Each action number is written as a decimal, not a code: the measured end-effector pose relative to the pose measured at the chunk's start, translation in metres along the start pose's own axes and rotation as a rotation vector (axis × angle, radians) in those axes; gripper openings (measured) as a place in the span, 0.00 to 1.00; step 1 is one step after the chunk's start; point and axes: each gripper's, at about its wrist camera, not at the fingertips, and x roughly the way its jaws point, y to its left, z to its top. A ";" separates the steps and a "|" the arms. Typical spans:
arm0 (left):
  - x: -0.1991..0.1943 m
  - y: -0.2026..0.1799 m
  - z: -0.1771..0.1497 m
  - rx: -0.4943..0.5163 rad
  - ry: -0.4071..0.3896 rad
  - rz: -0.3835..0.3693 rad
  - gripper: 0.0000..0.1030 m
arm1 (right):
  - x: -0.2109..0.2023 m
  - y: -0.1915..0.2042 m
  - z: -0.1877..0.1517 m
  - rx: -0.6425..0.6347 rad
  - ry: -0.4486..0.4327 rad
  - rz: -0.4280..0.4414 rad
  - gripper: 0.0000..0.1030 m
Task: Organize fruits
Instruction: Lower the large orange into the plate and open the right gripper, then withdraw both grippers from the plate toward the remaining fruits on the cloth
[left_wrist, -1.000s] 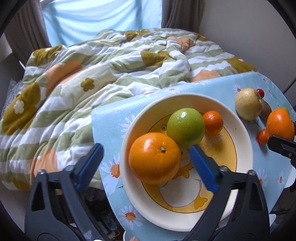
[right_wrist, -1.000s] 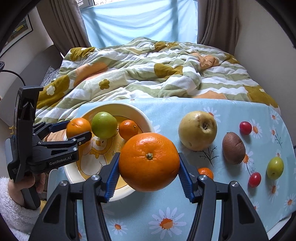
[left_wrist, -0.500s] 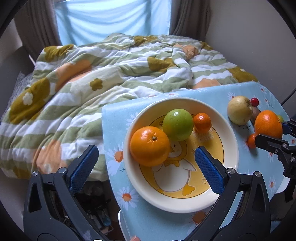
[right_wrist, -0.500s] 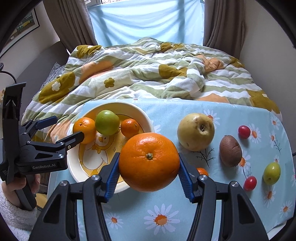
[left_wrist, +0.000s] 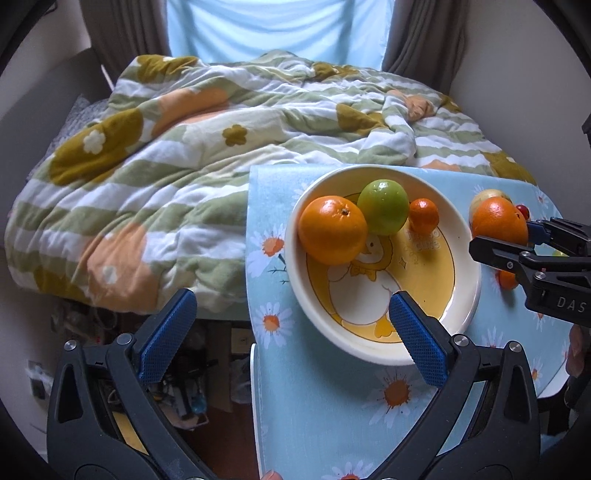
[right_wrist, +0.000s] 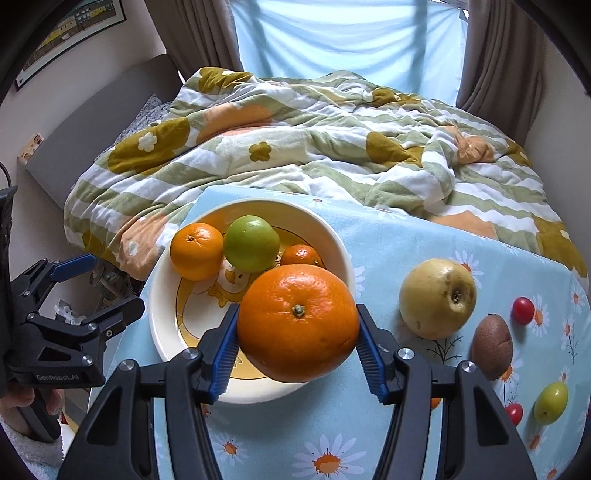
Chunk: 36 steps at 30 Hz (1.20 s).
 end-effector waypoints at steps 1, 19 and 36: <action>-0.001 0.001 -0.002 -0.008 0.002 0.004 1.00 | 0.004 0.002 0.000 -0.007 0.003 0.006 0.53; -0.003 0.015 -0.026 -0.093 0.025 0.018 1.00 | 0.047 0.020 -0.007 -0.083 0.049 0.018 0.53; -0.039 0.022 -0.025 -0.075 -0.024 0.004 1.00 | -0.009 0.018 -0.012 -0.052 -0.088 -0.011 0.91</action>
